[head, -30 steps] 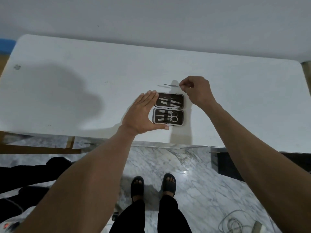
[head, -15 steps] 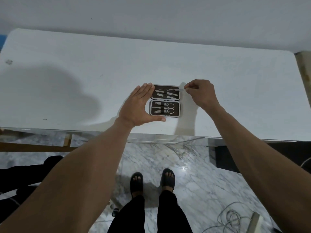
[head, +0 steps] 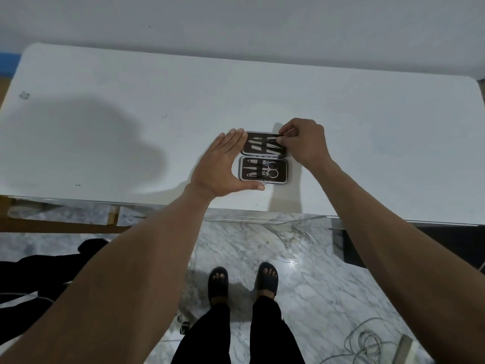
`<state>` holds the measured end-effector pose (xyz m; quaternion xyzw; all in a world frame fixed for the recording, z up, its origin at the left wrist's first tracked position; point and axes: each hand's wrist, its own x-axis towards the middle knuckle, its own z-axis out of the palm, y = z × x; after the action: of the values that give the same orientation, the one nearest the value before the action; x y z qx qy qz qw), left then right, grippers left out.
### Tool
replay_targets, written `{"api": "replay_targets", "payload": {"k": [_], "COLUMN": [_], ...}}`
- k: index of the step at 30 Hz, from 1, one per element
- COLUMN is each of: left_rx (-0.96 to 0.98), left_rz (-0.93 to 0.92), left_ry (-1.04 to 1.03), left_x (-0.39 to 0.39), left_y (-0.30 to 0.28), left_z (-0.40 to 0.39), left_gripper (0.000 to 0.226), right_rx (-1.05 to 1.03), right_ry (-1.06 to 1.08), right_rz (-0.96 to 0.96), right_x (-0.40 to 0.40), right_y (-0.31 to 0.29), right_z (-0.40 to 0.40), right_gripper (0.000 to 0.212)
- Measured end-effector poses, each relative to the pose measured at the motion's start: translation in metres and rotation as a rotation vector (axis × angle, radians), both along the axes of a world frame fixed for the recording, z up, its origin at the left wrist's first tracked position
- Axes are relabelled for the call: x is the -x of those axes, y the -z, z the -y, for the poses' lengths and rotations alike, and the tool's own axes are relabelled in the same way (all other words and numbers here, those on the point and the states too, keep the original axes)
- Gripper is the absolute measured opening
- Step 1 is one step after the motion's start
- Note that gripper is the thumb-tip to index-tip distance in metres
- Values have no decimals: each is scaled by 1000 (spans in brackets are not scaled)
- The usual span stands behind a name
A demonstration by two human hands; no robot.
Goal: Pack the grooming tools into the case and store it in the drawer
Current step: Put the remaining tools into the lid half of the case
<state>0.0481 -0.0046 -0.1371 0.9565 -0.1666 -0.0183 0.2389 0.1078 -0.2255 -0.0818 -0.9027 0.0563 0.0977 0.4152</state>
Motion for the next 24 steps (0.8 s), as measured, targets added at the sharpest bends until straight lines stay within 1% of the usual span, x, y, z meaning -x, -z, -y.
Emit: {"api": "replay_targets", "payload": {"k": [2, 6, 8, 12, 16, 21, 24], "left_rx": [9, 21, 21, 19, 22, 19, 16], "left_rz": [9, 9, 10, 19, 20, 28, 26], "left_ry": [-1, -1, -3, -3, 1, 5, 10], "left_x": [1, 1, 1, 1, 0, 0, -1], "left_y": [0, 0, 0, 2, 1, 2, 2], "left_z": [0, 0, 0, 0, 0, -1, -1], "left_gripper": [140, 140, 140, 138, 138, 139, 140], "right_rx": [33, 287, 361, 314, 258, 262, 267], "right_ry": [12, 3, 1, 45, 57, 55, 91], "right_rz": [13, 111, 138, 86, 82, 124, 125], "right_x": [1, 7, 9, 7, 4, 7, 6], "right_y": [2, 2, 3, 6, 7, 6, 4], "right_z": [-3, -14, -20, -27, -30, -25, -16], "right_gripper": [9, 17, 23, 24, 24, 25, 24]}}
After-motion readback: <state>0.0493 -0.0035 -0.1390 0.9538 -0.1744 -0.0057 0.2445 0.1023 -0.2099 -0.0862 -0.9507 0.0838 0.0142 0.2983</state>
